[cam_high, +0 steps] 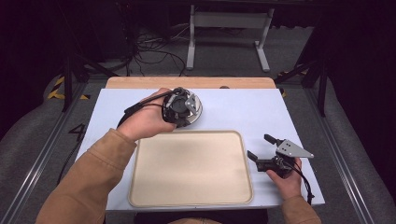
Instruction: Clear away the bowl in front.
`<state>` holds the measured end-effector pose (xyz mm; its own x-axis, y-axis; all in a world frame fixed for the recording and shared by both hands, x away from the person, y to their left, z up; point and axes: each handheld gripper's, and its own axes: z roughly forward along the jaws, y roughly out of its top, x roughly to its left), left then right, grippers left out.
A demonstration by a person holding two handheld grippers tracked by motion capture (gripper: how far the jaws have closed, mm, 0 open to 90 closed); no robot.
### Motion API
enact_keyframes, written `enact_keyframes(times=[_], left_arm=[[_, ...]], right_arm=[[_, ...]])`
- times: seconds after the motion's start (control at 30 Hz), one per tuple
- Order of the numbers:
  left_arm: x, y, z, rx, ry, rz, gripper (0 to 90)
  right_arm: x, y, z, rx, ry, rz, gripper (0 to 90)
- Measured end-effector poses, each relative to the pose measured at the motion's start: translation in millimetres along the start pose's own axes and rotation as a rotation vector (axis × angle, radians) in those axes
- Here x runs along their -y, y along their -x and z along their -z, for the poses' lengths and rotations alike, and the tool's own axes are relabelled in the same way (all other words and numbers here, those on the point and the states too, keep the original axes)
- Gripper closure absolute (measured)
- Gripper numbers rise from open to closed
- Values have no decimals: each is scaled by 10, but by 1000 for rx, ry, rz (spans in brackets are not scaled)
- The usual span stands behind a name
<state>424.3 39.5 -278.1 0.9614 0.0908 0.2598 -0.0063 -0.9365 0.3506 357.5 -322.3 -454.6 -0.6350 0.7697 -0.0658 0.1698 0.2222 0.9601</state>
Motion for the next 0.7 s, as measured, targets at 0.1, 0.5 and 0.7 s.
enact_keyframes(times=[0.1, 0.5, 0.7], left_arm=[[-38, 89, 36, -4, 2, -8, 827], [-103, 388, 115, 19, 4, -29, 826], [-108, 560, 111, 30, 12, -52, 826]], right_arm=[[-7, -9, -19, 4, -18, 6, 45], [-4, -8, -8, 20, -10, 0, 49], [-7, -13, -15, 24, -18, 4, 49]])
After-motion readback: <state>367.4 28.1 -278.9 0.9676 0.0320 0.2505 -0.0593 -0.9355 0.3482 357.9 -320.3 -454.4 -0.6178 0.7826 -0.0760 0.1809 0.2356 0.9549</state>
